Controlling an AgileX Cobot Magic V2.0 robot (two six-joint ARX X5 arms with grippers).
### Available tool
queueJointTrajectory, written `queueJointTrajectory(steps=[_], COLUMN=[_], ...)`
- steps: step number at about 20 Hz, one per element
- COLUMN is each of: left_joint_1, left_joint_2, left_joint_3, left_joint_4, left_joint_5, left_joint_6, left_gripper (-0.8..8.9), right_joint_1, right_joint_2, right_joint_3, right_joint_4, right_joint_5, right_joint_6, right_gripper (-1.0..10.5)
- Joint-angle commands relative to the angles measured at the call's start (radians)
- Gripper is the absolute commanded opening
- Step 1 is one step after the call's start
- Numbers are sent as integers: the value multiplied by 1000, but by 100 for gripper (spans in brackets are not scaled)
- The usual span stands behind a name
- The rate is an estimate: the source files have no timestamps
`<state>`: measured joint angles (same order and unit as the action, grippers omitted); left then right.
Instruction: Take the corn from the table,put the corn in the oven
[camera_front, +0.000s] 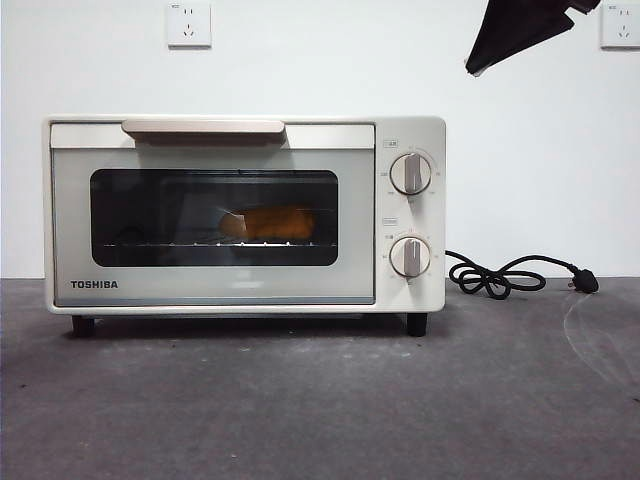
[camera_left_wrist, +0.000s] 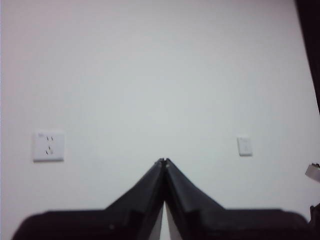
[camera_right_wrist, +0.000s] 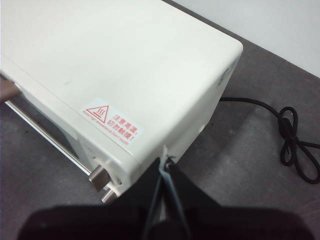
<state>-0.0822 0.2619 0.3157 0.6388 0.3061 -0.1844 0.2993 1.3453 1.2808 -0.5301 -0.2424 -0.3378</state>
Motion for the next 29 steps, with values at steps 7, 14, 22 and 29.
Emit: queueJointTrajectory(steps=[7, 14, 22, 29], left_joint_1=[20, 21, 34, 34], left_joint_2=[-170, -249, -256, -256], left_joint_3=[-304, -305, -305, -305], left_joint_4=[-80, -475, -804, -805], left_joint_5=[-106, -253, -369, -351], left_joint_6=[-5, 0, 60, 111], left_gripper=[-4, -4, -4, -4], right_joint_1=[0, 0, 0, 0], right_joint_2=[7, 7, 7, 7], right_joint_3=[0, 0, 0, 0], right_joint_4=[7, 8, 7, 8], right_joint_5=[0, 1, 0, 1], right_joint_6=[-6, -6, -6, -6], right_gripper=[-16, -16, -16, -16])
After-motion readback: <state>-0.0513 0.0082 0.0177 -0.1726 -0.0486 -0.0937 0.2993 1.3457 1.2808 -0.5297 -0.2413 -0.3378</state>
